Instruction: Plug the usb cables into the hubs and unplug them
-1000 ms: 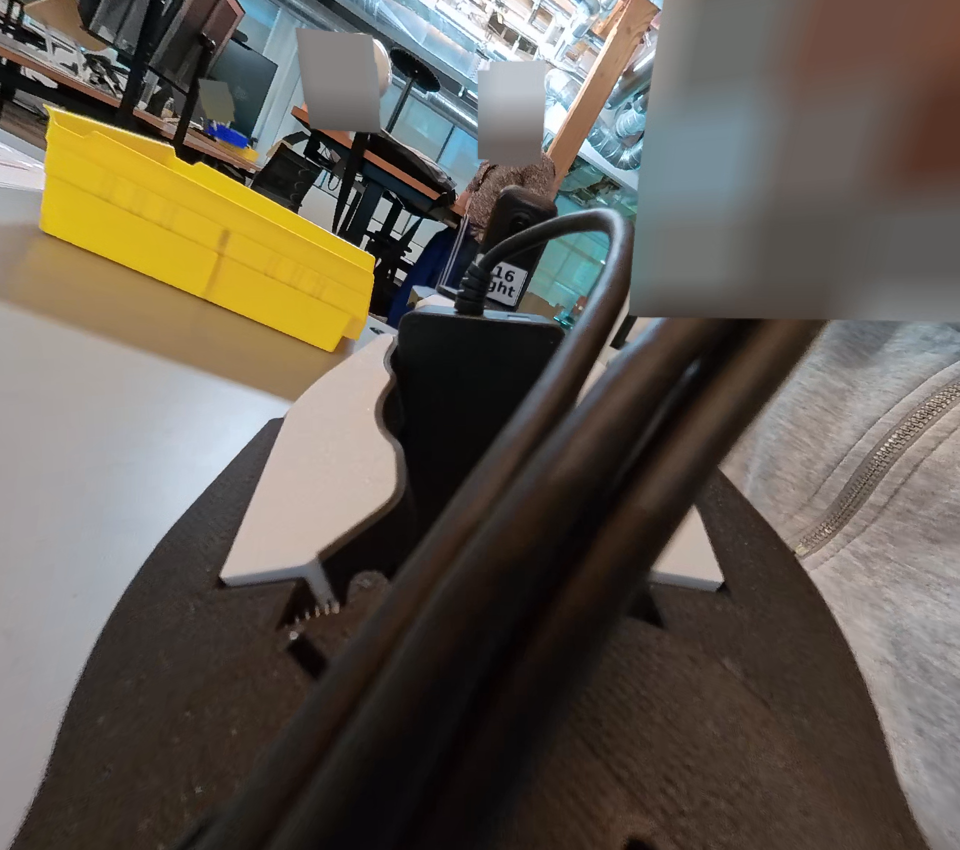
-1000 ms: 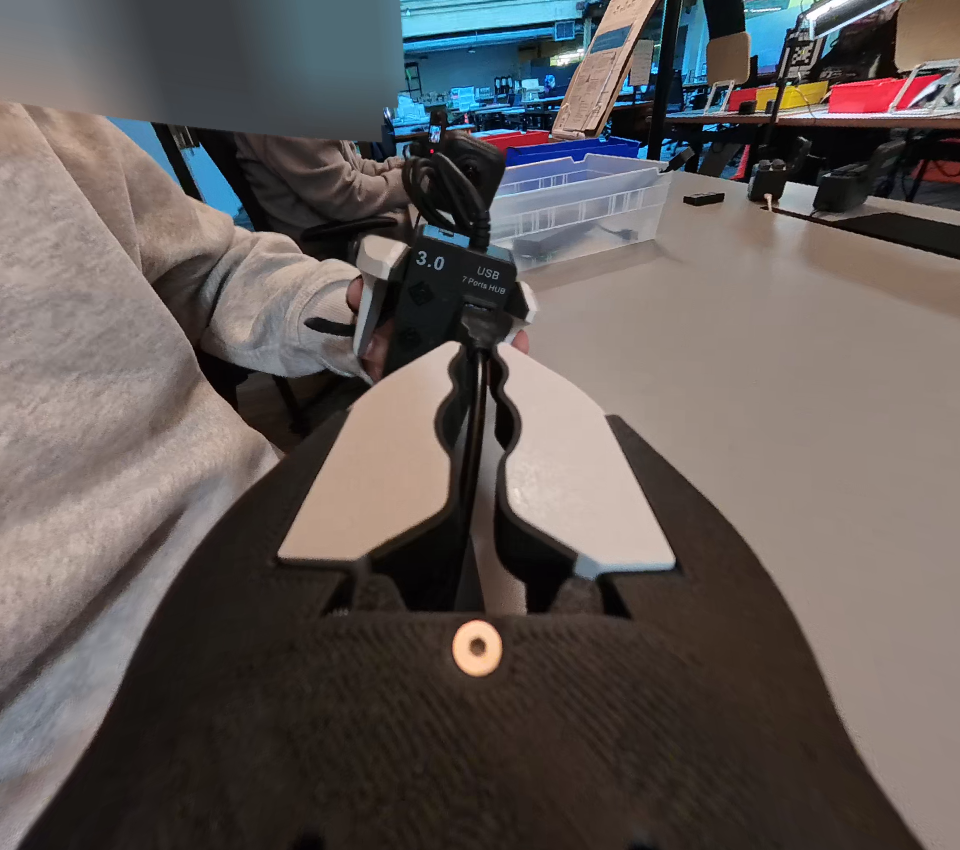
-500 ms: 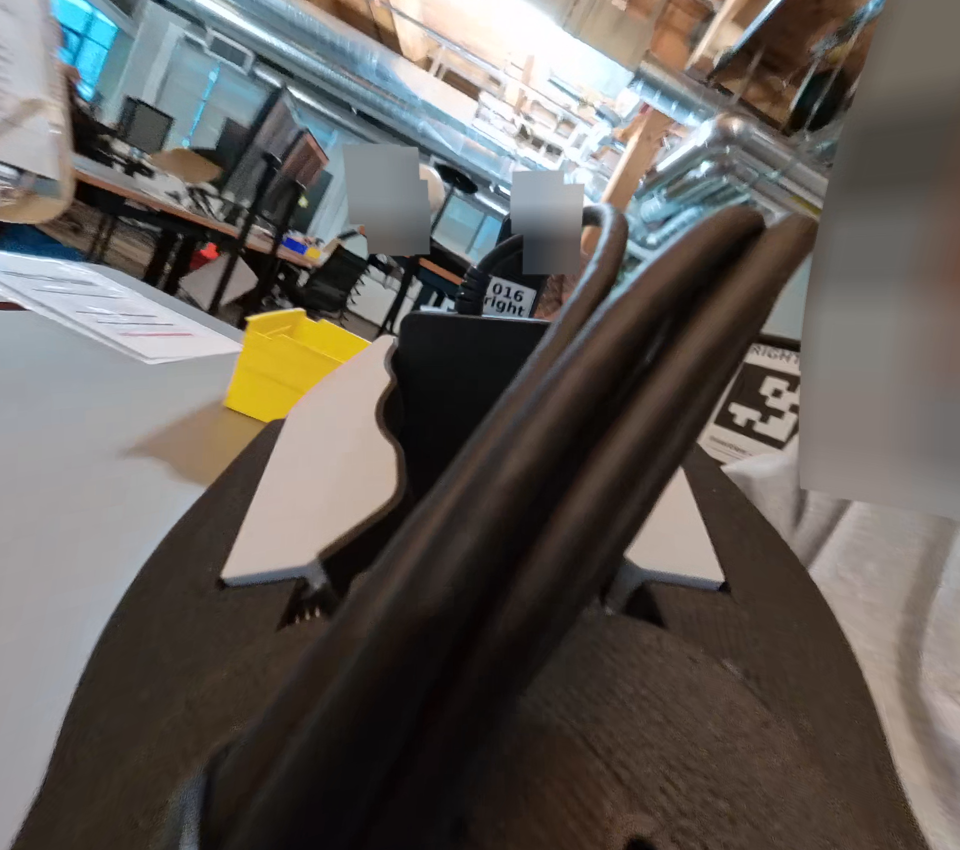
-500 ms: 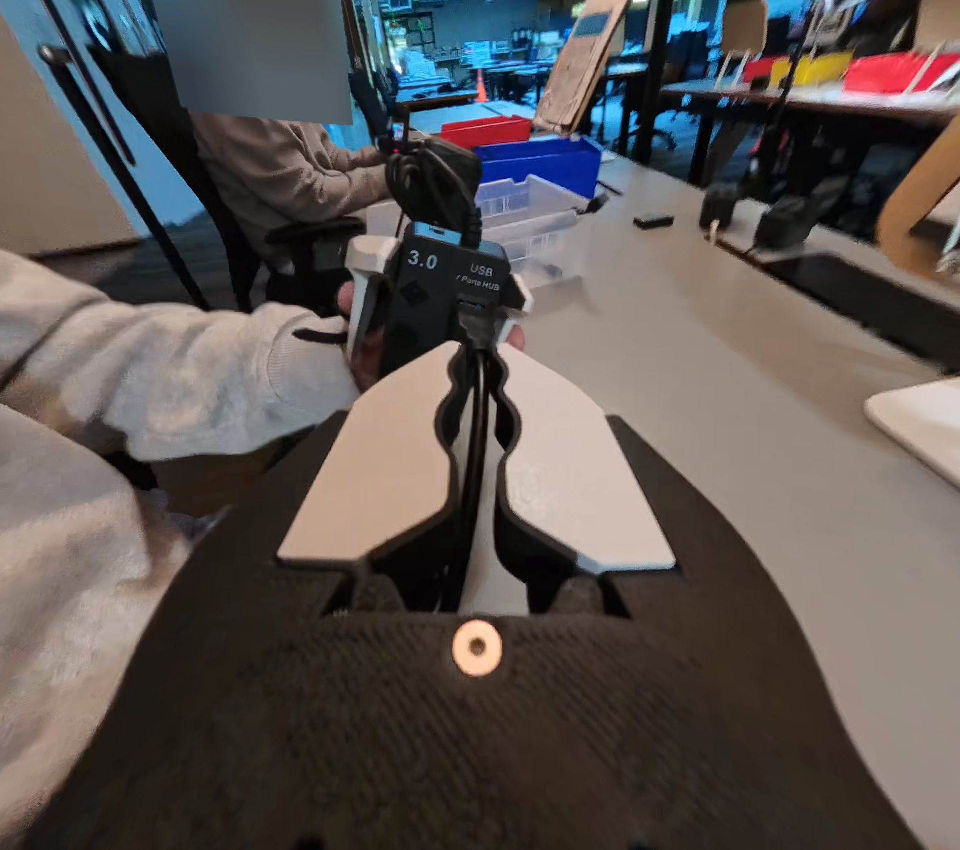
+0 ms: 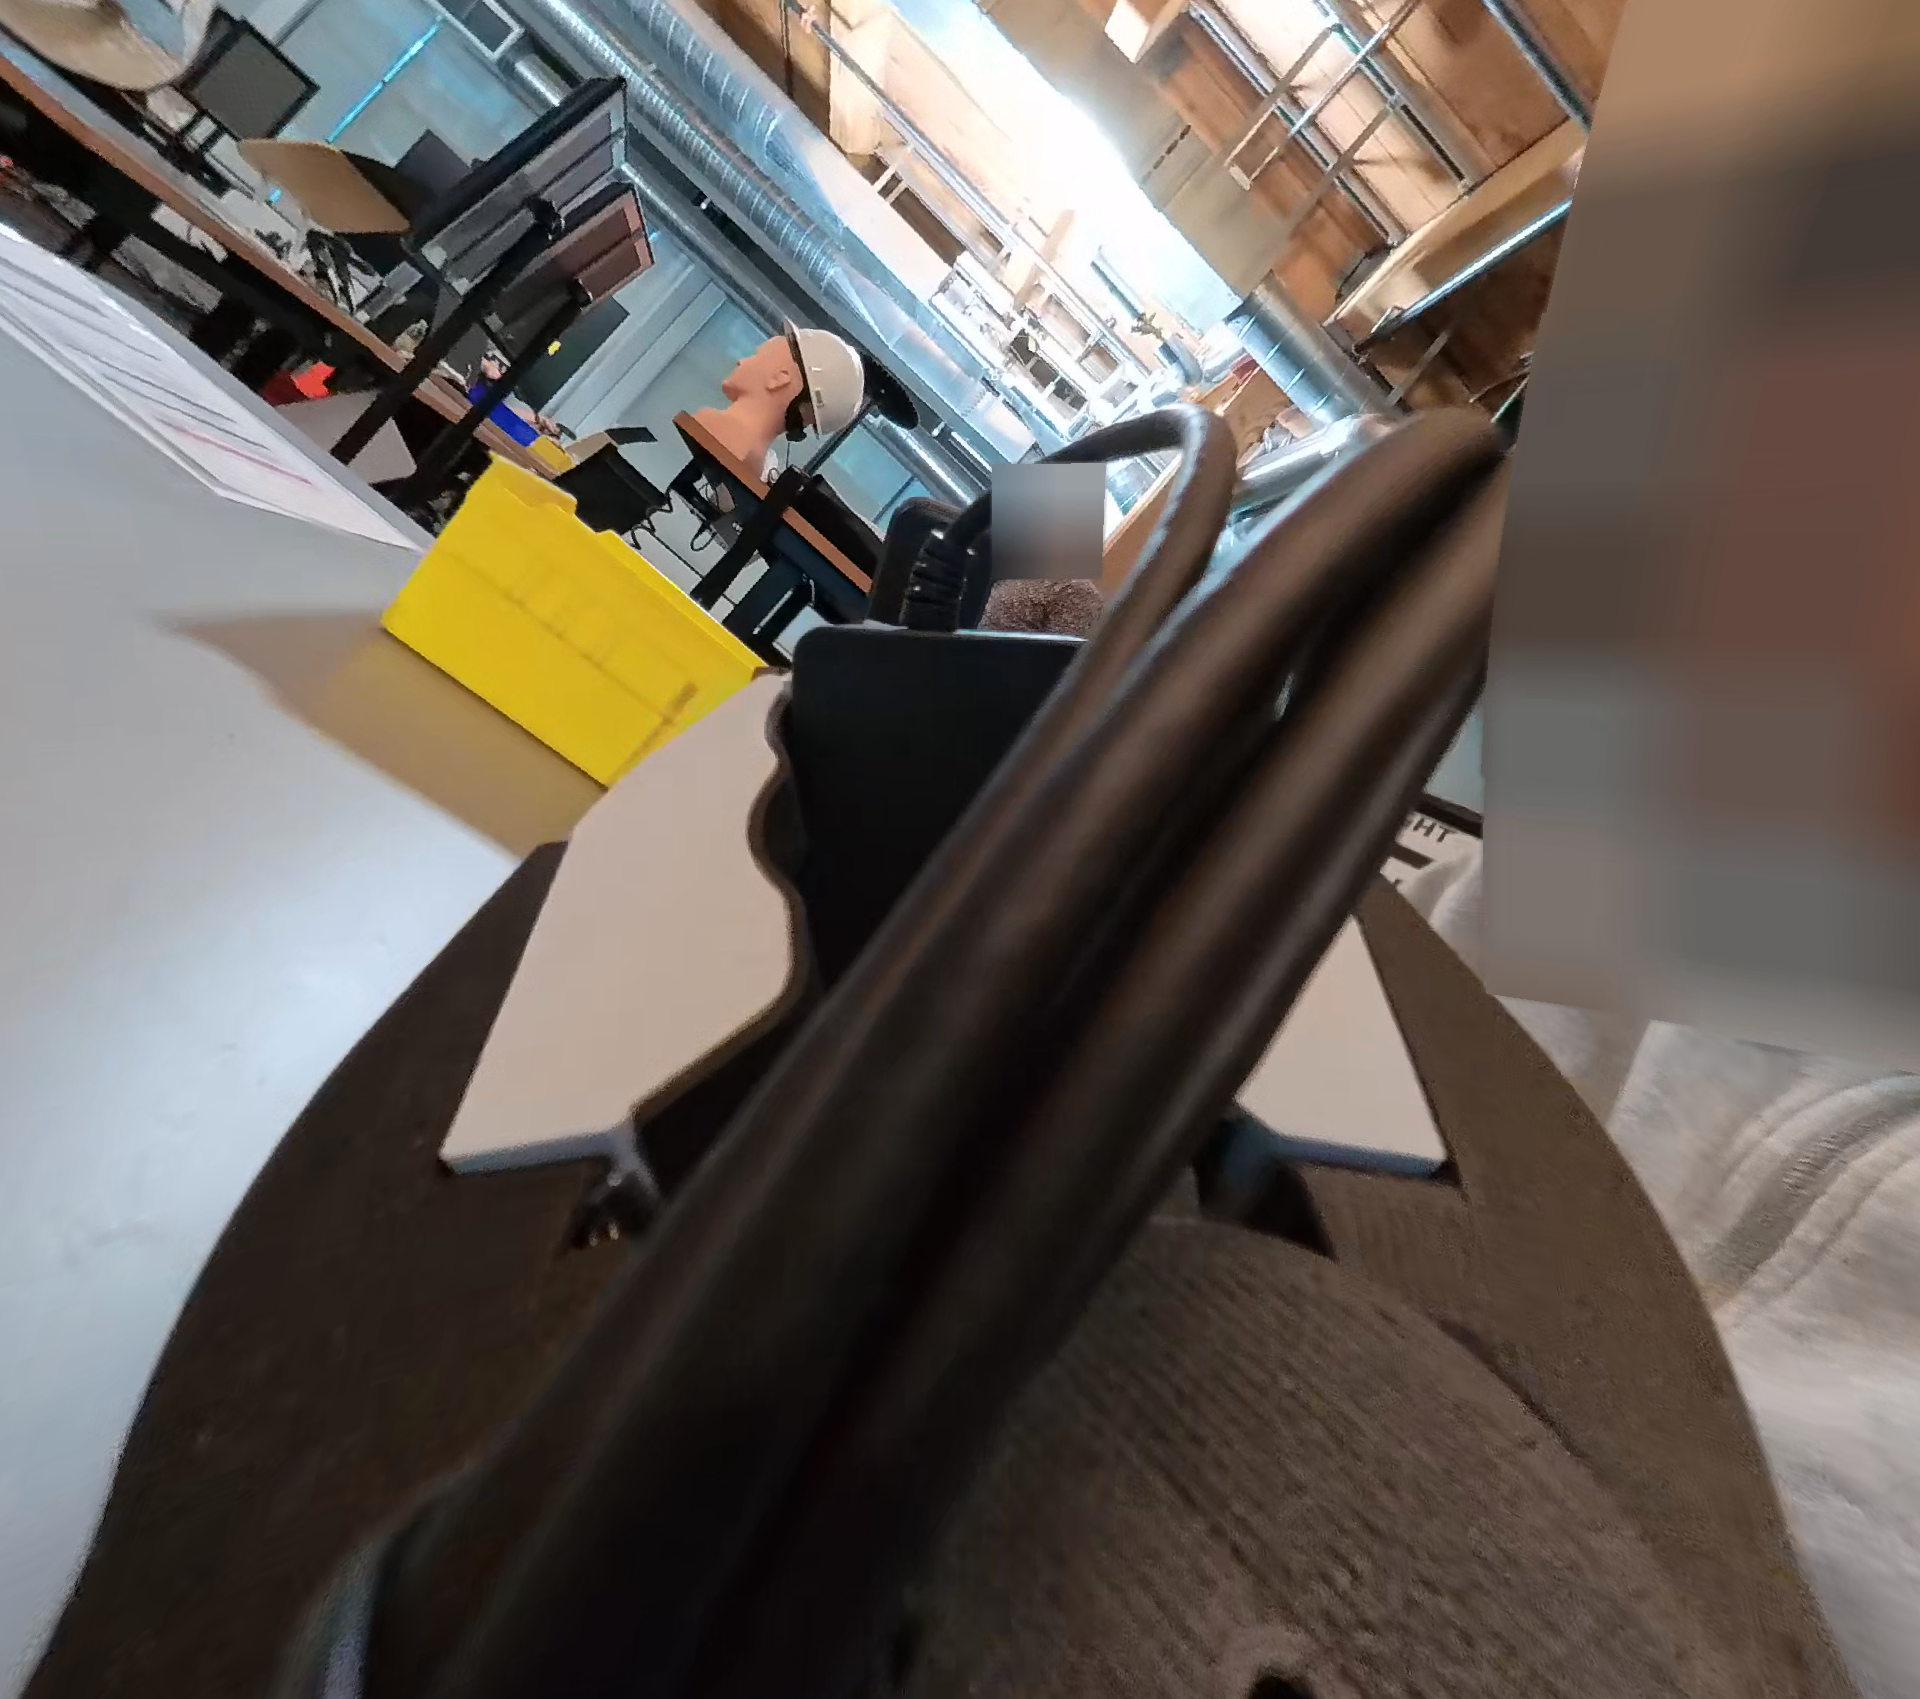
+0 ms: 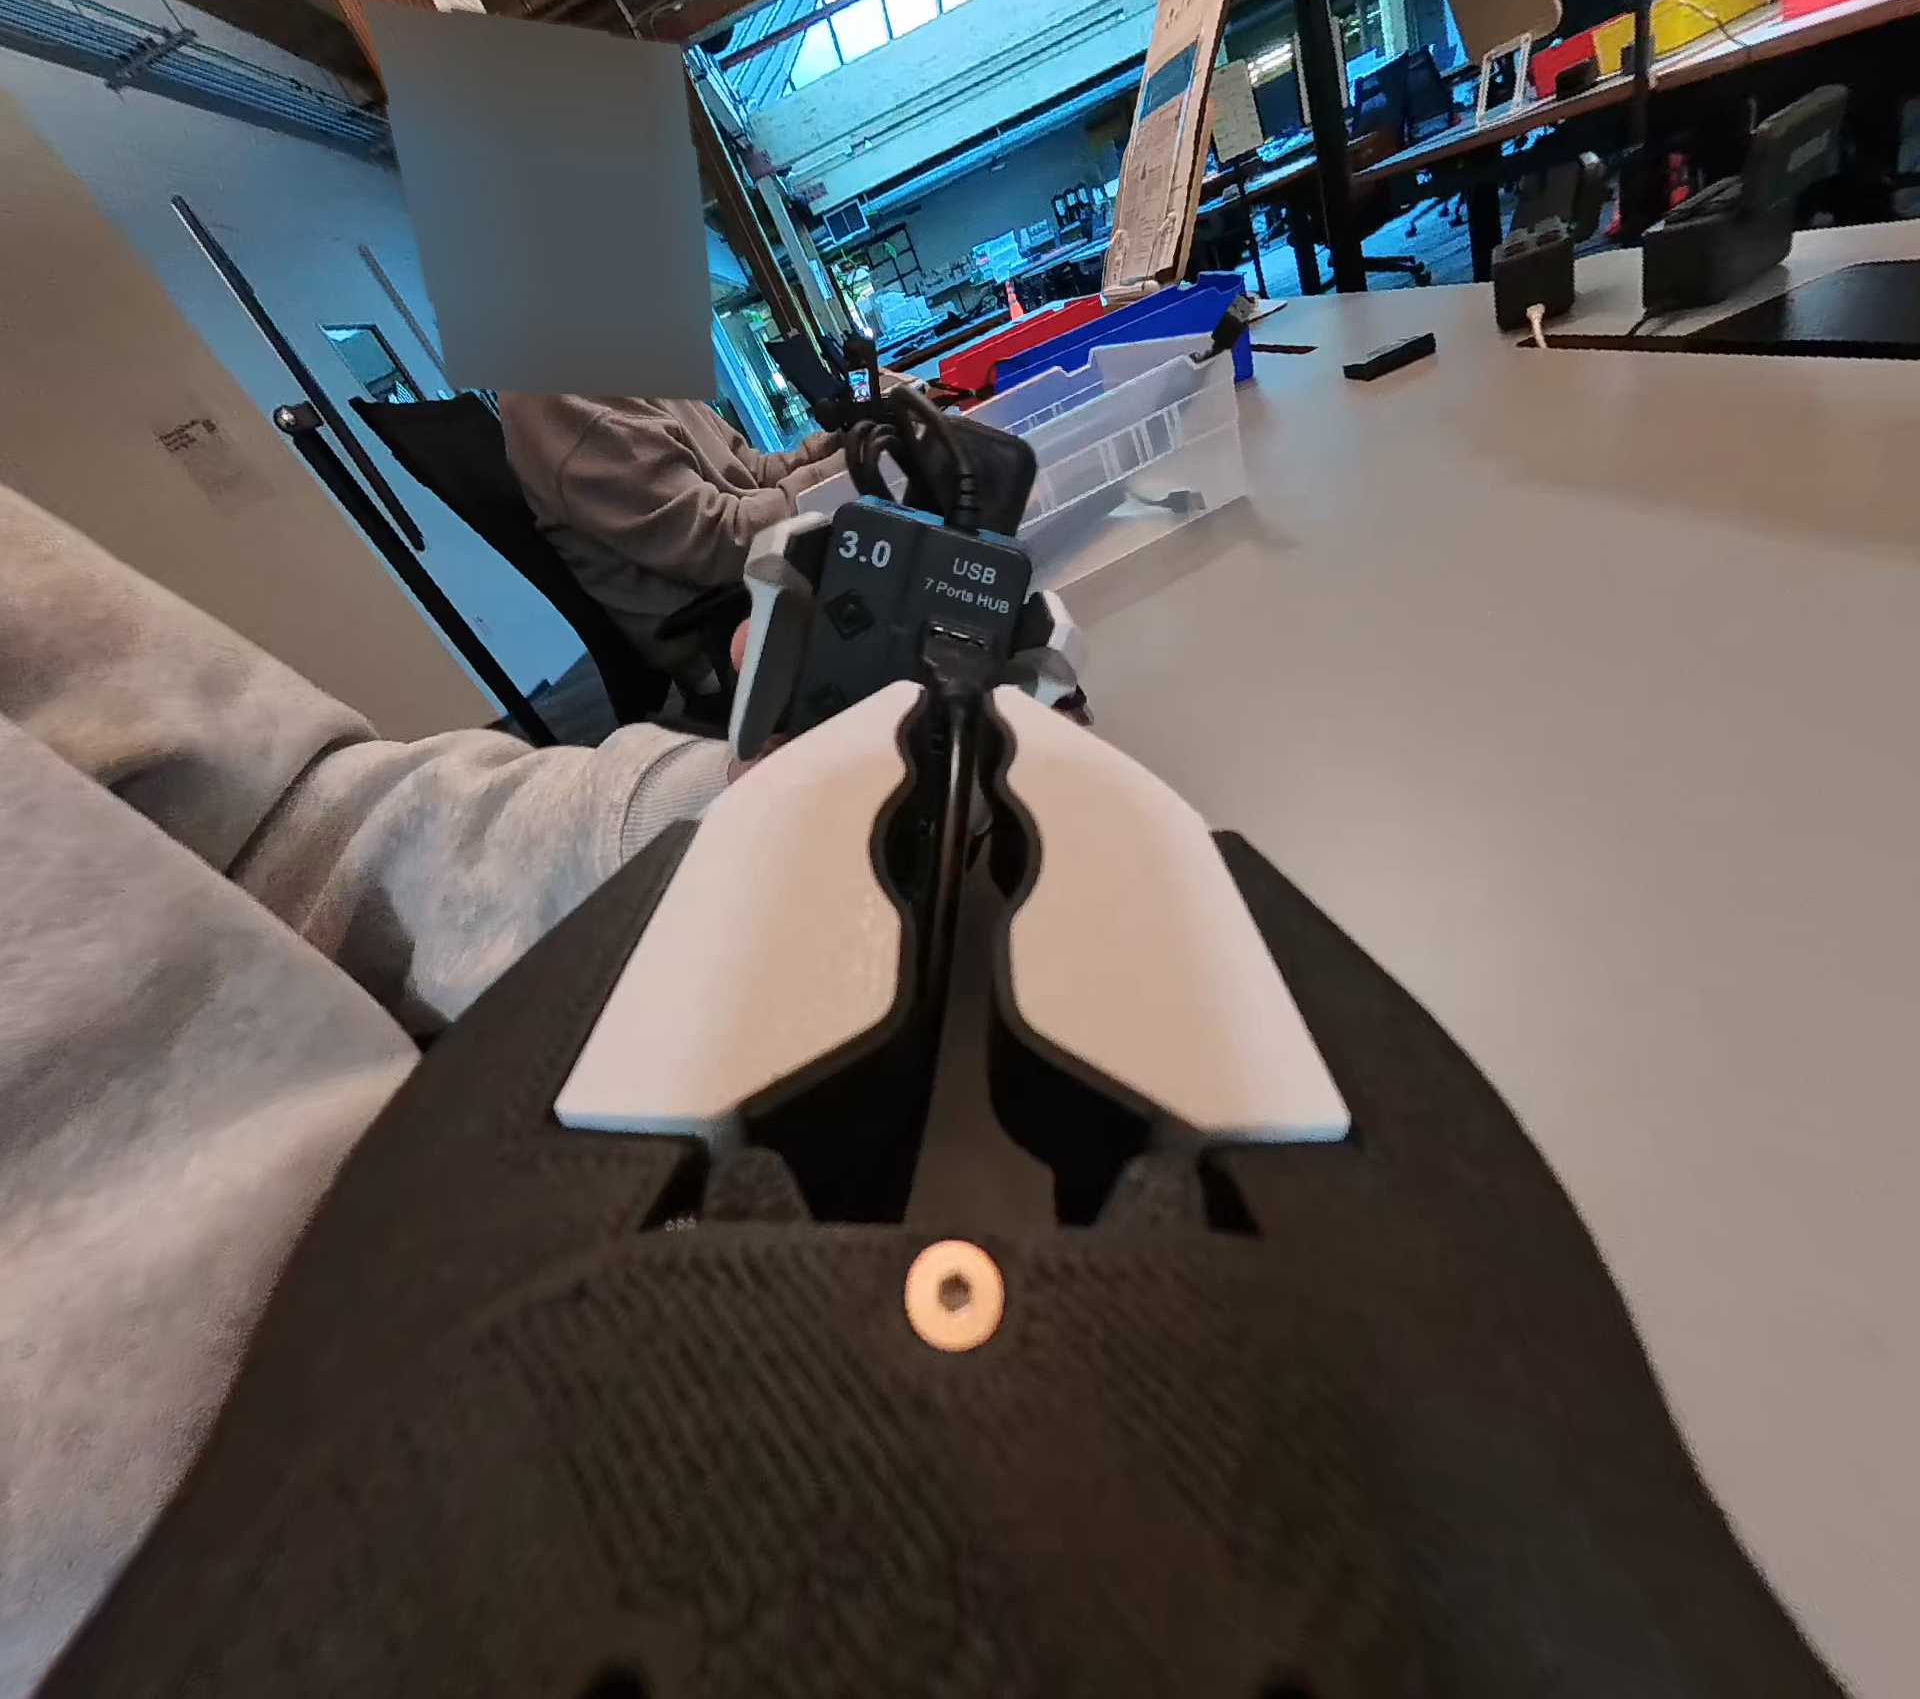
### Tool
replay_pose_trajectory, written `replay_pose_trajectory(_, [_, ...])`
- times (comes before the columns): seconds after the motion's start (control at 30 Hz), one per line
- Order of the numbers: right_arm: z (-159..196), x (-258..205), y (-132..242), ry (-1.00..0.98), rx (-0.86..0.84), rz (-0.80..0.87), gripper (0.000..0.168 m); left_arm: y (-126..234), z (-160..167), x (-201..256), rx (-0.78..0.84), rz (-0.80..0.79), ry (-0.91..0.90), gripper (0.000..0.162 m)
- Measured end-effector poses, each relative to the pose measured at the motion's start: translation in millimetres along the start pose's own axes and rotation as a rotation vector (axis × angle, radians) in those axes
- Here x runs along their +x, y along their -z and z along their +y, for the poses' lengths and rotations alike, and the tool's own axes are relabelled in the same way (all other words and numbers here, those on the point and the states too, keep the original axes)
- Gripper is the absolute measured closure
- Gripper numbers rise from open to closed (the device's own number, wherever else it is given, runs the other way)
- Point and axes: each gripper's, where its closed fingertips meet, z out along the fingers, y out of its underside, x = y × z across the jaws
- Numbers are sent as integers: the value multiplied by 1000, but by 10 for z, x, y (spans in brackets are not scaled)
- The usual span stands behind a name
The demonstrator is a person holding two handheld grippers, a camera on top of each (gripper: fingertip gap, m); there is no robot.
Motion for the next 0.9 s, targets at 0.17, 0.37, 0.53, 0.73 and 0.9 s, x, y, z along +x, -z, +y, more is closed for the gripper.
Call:
replay_pose_trajectory(0.17, [19,64,31,-53,32,-16,160,-18,-10,-75,13,1,81,105])
replay_pose_trajectory(0.37, [-93,226,16,-128,66,-27,160,-78,-167,-195,28,0,118,104])
replay_pose_trajectory(0.53, [-312,360,-72,-112,71,-76,161,-146,-407,-230,-16,22,50,102])
replay_pose_trajectory(0.73, [-288,424,-128,-138,88,-59,161,-91,-436,-294,-7,29,59,104])
replay_pose_trajectory(0.9, [-202,454,-74,-140,62,0,161,-104,-356,-358,-33,7,67,105])
